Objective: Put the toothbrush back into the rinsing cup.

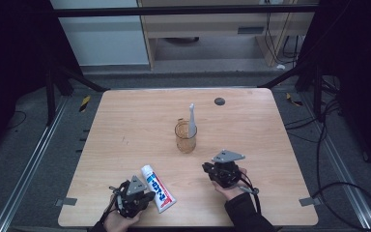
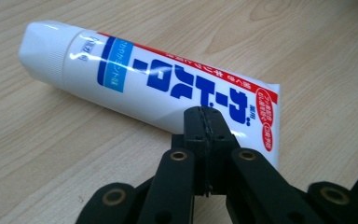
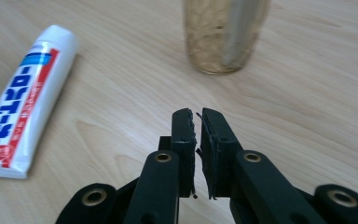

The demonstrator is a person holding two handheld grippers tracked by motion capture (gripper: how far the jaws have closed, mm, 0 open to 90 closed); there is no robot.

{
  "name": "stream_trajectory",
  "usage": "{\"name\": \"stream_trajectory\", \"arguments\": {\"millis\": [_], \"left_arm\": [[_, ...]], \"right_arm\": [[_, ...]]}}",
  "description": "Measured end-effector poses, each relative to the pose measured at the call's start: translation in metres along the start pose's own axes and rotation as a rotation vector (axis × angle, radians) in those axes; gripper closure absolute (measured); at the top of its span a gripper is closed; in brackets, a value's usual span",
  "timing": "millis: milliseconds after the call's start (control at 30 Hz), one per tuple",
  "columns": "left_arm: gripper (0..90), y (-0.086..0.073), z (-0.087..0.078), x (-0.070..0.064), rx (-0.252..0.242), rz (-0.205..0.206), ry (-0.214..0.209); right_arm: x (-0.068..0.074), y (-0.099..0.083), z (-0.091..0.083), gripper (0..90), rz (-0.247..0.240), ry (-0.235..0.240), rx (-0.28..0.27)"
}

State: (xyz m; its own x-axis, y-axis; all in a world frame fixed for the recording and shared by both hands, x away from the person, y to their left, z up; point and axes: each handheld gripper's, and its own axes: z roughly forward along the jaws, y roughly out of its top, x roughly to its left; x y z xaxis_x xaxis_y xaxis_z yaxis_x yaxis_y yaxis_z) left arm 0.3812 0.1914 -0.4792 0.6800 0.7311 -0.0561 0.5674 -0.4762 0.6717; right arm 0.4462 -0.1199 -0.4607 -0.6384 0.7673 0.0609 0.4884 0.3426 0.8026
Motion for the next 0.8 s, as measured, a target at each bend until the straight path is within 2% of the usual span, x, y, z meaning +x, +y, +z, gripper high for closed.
{"name": "stream_trajectory", "arguments": {"millis": [200, 333, 800], "left_arm": [[89.1, -0.004, 0.003, -0.009, 0.028, 0.027, -0.019], [89.1, -0.002, 0.006, -0.011, 0.027, 0.032, -0.027], [89.1, 0.02, 0.031, -0.019, 0.008, 0.072, -0.023]], "right_arm": [[-0.027, -0.007, -0.019, 83.6, 0.053, -0.074, -0.014], [-0.043, -0.014, -0.029, 83.7, 0.082, -0.111, -0.02], [-0.078, -0.033, -0.058, 83.4, 0.14, -0.21, -0.033]]}}
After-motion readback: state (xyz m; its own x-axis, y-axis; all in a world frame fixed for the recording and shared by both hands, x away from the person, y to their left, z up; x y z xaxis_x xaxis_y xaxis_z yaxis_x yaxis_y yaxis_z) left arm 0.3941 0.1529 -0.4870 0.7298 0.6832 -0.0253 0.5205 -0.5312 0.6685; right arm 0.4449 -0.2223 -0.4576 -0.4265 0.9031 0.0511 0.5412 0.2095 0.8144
